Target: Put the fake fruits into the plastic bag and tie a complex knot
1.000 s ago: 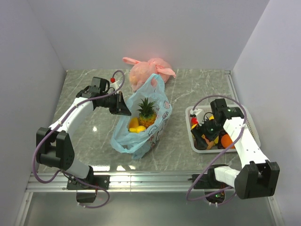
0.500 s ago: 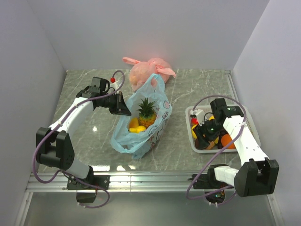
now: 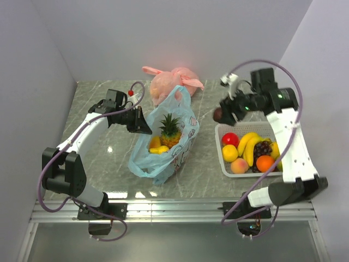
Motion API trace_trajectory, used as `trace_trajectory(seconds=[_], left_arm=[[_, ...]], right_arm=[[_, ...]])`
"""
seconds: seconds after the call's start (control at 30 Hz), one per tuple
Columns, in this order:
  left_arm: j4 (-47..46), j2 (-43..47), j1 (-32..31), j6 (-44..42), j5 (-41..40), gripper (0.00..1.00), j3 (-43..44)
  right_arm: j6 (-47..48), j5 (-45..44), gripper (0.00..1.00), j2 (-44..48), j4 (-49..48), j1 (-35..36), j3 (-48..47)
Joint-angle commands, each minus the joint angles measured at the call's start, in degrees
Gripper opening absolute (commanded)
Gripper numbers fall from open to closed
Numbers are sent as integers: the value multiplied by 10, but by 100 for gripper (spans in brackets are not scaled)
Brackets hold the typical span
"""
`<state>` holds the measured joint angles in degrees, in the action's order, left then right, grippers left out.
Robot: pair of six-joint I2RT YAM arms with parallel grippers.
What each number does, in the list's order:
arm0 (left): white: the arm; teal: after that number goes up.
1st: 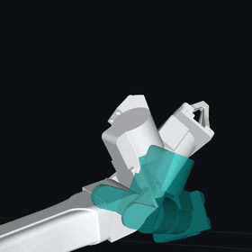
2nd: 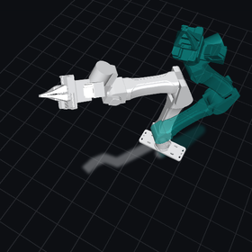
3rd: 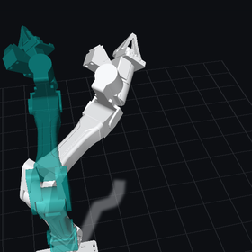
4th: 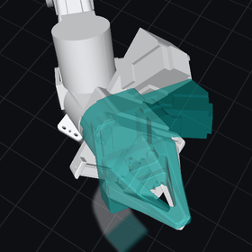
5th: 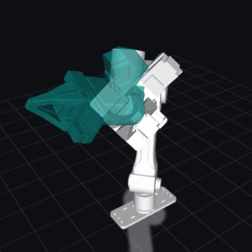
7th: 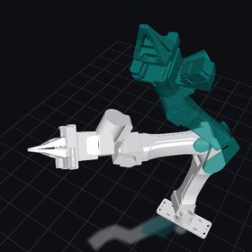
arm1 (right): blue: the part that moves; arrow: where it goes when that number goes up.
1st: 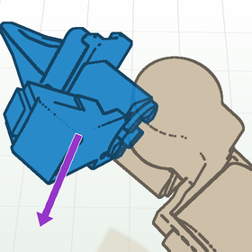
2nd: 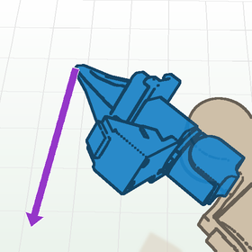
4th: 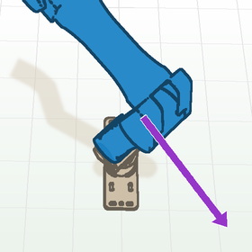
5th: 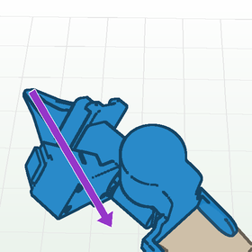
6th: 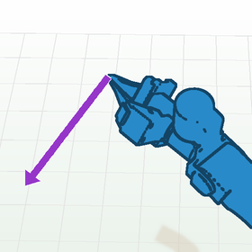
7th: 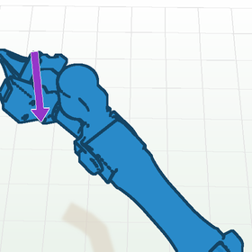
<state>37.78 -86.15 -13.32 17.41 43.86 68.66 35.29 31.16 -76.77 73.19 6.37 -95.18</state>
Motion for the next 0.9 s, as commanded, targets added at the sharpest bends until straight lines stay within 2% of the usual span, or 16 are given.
trace_trajectory(seconds=[0.0,0.03,0.1,0.13,0.23,0.27,0.33,0.37,0.4,0.43,0.47,0.67,0.77,0.8,0.87], left_arm=[[-7,-7,0,-14,2,1,16],[-8,-8,0,-11,2,1,16],[-6,-3,0,-9,1,0,19],[-5,-3,0,-11,0,1,18],[0,-2,0,-13,-2,0,17],[-2,0,0,-12,-1,1,15],[-8,2,0,-7,1,1,9],[-8,2,0,-7,2,1,9],[-3,1,0,-8,2,0,9],[-2,1,0,-10,1,1,11],[0,1,0,-11,0,1,15],[10,-3,0,-22,1,1,27],[14,-1,1,-26,0,1,29],[15,0,1,-29,-2,1,29],[17,5,1,-34,-6,0,25]], right_arm=[[-88,60,29,-62,-87,72,-90],[-96,66,29,-91,-103,115,-110],[-114,72,30,-130,-113,153,-159],[-117,68,30,-141,-121,199,-167],[-124,46,30,-158,-154,259,-151],[-130,32,33,-157,-172,296,-116],[-132,-4,46,-161,-197,326,-87],[-131,-16,66,-164,-194,343,-78],[-137,-15,75,-167,-184,345,-77],[-141,-13,82,-167,-182,344,-76],[-145,-26,97,-161,-179,341,-69],[-154,-66,99,-67,-179,257,-5],[-137,-95,100,-30,-142,167,11],[-130,-117,100,-9,-126,106,21],[-104,-141,100,17,-102,53,39]])
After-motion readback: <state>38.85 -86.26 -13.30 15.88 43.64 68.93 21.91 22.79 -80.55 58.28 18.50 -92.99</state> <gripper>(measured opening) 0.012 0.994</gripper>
